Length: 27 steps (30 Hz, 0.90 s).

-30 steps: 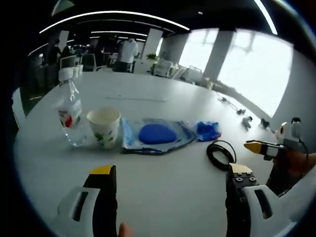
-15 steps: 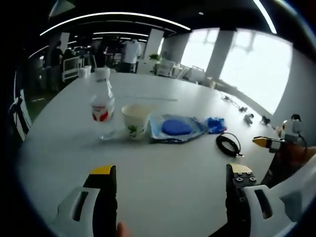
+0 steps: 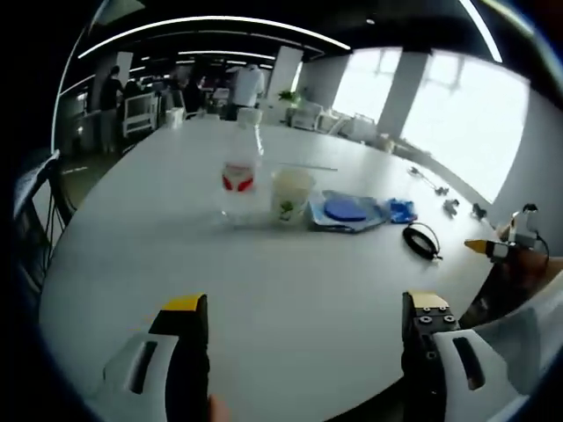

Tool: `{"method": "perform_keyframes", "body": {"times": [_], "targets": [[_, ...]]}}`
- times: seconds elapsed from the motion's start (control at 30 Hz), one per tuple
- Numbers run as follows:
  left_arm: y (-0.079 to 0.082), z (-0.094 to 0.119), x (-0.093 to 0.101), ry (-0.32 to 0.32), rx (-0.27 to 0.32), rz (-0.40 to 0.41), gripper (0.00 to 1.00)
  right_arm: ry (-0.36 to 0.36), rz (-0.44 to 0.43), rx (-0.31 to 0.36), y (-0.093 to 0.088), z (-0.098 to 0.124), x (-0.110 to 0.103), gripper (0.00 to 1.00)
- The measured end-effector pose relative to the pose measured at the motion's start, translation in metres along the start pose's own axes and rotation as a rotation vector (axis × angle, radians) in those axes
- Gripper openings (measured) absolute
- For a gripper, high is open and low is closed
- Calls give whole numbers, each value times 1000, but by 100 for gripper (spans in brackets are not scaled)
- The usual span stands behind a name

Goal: Arrange the tabletop items into an orderly group along one side of the table until the central work area is clear of visible clutter.

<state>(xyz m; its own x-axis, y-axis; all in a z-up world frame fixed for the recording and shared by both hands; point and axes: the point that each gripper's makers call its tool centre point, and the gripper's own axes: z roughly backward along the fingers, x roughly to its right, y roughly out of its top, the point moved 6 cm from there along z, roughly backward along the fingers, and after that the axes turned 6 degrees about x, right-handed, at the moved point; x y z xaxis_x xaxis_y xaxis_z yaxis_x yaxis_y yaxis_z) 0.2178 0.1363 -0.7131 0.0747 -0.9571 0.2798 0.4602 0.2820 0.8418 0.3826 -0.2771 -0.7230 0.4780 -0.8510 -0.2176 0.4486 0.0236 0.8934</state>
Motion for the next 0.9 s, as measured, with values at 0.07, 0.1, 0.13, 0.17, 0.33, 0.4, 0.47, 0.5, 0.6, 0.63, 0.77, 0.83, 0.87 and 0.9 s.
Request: {"method": "perform_keyframes", "body": {"times": [0.07,0.1,0.13,0.17,0.33,0.4,0.47,0.5,0.6,0.63,0.77,0.83,0.87,0.9], "targets": [[-1,0,-2,-9,1,4,88,-12,-17,14,0,3,1,70],[-2,-1,-2,-18,-6,4,89,-19,-20,25,0,6,1,70],[-2,-1,-1,-23,-4,2,89,-25,-19,30,0,8,1,70],[-3,-1,0,-36,-5,-5,89,-30,-20,35,-1,10,2,70],[-4,-5,-2,-57,-13,-29,88,-46,-17,51,-4,20,4,70],[-4,-6,-3,-60,-20,-23,88,-58,-22,48,-7,24,5,70],[-3,-6,-3,-60,-14,-12,88,-64,-27,45,-8,27,4,70],[-3,-6,-4,-62,-13,-9,88,-67,-29,43,-9,27,4,70],[-2,-8,-3,-71,-12,-2,88,-74,-42,35,-12,28,2,70],[-3,-9,-3,-73,-15,-2,87,-78,-48,36,-12,27,3,70],[-7,-11,-4,-60,-16,29,86,-81,-46,35,-11,27,0,70],[-9,-10,-3,-61,-7,45,87,-80,-42,34,-11,26,-1,70],[-10,-9,-2,-62,-7,48,87,-81,-42,33,-11,26,-1,70],[-11,-9,-2,-61,-7,53,87,-84,-47,33,-12,25,-1,70]]}}
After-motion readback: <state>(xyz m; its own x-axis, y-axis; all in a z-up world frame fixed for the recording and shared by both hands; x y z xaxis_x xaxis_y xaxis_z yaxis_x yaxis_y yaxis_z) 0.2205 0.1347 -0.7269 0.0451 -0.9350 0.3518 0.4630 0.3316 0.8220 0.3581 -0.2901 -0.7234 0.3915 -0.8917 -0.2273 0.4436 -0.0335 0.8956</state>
